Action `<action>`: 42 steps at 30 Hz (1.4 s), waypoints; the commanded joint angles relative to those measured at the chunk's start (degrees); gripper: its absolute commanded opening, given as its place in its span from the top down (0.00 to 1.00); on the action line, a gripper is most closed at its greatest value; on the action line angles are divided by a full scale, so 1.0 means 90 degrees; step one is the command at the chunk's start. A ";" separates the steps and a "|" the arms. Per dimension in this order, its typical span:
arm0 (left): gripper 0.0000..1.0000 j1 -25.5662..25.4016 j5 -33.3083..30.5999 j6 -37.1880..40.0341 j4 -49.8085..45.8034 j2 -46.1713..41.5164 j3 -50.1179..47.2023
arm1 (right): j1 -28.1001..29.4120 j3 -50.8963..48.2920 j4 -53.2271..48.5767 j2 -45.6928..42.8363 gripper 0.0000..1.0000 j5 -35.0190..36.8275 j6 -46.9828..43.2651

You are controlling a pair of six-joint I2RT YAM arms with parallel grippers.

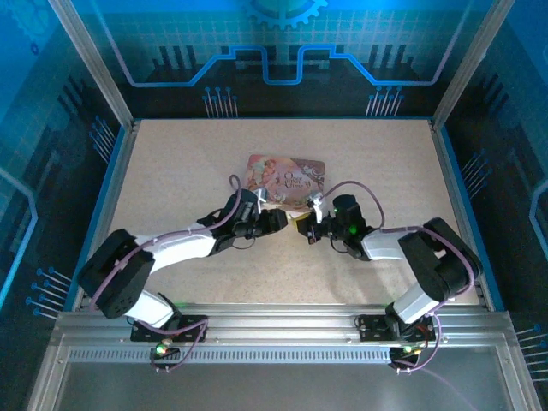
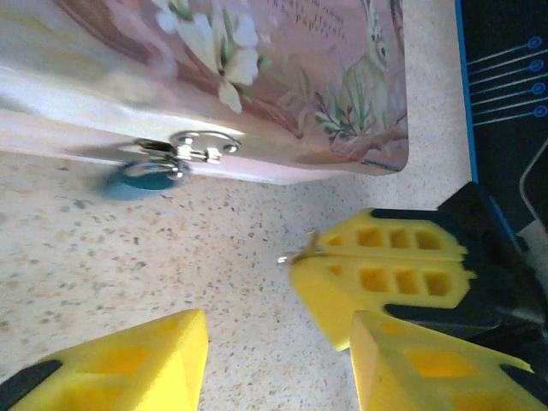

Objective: Unlock the padlock with the key

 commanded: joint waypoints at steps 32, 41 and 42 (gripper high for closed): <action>0.38 -0.0607 -0.0416 0.2656 -0.3304 0.3744 0.5983 | -0.1279 0.1902 -0.7650 -0.4450 1.00 0.2949 -0.0220; 0.40 -0.0688 -0.0272 0.2635 -0.3417 0.3917 0.5845 | -0.1363 0.1956 -0.7751 -0.4512 1.00 0.2977 -0.0257; 0.40 -0.0712 -0.0261 0.2635 -0.3414 0.3900 0.5788 | -0.1381 0.1977 -0.7776 -0.4504 1.00 0.2988 -0.0247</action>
